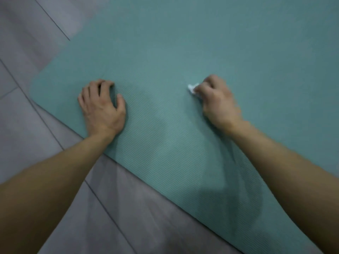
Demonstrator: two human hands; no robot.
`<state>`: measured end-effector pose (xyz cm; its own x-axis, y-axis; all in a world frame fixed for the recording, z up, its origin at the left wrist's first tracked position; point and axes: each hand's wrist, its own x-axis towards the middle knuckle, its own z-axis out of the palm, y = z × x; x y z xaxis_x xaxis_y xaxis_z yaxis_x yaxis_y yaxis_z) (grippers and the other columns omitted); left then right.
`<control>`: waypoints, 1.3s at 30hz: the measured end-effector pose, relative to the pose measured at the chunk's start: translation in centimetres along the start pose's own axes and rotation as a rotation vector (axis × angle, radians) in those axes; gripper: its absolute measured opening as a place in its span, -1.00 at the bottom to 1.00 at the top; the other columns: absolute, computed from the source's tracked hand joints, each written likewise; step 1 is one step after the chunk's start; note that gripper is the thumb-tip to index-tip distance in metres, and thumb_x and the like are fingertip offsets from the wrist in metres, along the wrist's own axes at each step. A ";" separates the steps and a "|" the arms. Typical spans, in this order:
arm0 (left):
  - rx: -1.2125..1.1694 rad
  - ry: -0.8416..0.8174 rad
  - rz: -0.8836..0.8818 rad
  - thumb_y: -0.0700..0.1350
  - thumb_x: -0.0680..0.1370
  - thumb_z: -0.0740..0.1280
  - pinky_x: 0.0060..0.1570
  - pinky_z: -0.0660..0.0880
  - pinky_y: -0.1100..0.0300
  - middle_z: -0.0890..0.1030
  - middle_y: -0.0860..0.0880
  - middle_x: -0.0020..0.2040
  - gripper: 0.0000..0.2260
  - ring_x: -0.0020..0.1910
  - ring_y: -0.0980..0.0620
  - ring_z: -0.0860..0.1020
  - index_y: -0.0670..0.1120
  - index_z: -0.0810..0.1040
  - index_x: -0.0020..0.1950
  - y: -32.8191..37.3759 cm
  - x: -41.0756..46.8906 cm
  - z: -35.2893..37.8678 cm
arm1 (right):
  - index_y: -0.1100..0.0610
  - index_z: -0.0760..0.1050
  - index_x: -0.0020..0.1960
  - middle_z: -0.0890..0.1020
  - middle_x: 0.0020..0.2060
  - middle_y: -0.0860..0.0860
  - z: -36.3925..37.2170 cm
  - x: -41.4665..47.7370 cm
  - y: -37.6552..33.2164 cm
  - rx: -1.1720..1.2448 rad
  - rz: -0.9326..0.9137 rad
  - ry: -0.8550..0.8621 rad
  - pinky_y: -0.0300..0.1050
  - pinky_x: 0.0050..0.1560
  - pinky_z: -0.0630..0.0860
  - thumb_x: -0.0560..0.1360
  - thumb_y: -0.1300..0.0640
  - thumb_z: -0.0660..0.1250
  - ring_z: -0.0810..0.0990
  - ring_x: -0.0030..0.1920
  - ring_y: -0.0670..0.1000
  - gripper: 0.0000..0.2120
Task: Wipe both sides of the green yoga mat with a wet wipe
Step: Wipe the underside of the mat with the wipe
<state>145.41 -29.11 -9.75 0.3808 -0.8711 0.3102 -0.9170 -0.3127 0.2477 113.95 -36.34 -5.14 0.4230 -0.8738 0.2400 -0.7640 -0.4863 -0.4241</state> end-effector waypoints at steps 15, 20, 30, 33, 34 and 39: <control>0.059 0.117 -0.314 0.11 0.53 0.29 0.43 0.30 -0.12 0.56 -0.07 0.31 -0.60 0.29 -0.15 0.48 0.01 0.55 0.33 -0.7 0.0 0.6 | 0.22 0.64 0.10 0.55 0.03 0.22 2.5 6.1 -0.7 0.029 0.167 0.173 0.07 0.10 0.54 0.63 0.17 0.20 0.56 0.06 0.27 -0.75; 0.130 0.128 -0.500 0.17 0.53 0.24 0.50 0.23 -0.18 0.54 -0.09 0.37 -0.55 0.37 -0.15 0.46 0.03 0.55 0.35 -1.8 0.6 1.2 | 0.24 0.60 0.19 0.54 0.05 0.20 7.4 1.4 -11.4 0.224 -0.191 -0.153 0.08 0.02 0.59 0.66 0.26 0.26 0.55 0.07 0.23 -0.83; 0.150 0.052 -0.311 0.02 0.58 0.23 0.47 0.29 -0.21 0.53 -0.10 0.43 -0.58 0.41 -0.17 0.45 -0.08 0.51 0.41 -0.5 0.8 0.6 | 0.19 0.59 0.02 0.58 -0.02 0.17 7.3 6.6 -7.9 0.136 0.180 0.085 0.08 0.01 0.52 0.63 0.20 0.30 0.54 0.02 0.21 -0.90; 0.149 0.073 -0.310 0.01 0.57 0.25 0.46 0.30 -0.20 0.54 -0.10 0.42 -0.58 0.40 -0.18 0.45 -0.07 0.52 0.41 -0.6 0.5 0.7 | 0.27 0.60 0.19 0.59 0.12 0.20 9.4 4.0 -11.5 0.088 -0.223 -0.047 0.15 0.13 0.53 0.61 0.28 0.29 0.50 0.10 0.23 -0.79; 0.145 0.075 -0.306 0.01 0.57 0.26 0.46 0.30 -0.20 0.54 -0.10 0.43 -0.58 0.40 -0.18 0.45 -0.07 0.52 0.41 -0.7 0.5 0.8 | 0.26 0.57 0.32 0.60 0.17 0.18 9.3 4.2 -10.6 0.044 -0.256 -0.025 0.13 0.14 0.51 0.60 0.27 0.29 0.50 0.12 0.22 -0.69; 0.138 0.071 -0.313 0.03 0.57 0.25 0.44 0.30 -0.20 0.54 -0.10 0.42 -0.59 0.36 -0.19 0.46 -0.06 0.52 0.39 -0.7 0.6 0.8 | 0.02 0.56 0.45 0.55 0.12 0.09 7.1 6.1 -5.4 -0.117 -0.091 0.073 0.08 0.05 0.42 0.60 0.21 0.31 0.49 0.13 0.19 -0.57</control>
<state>146.16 -29.76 -10.49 0.6492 -0.6975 0.3034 -0.7598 -0.6133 0.2157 124.10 -39.12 -7.60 0.4598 -0.8216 0.3369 -0.7775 -0.5558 -0.2943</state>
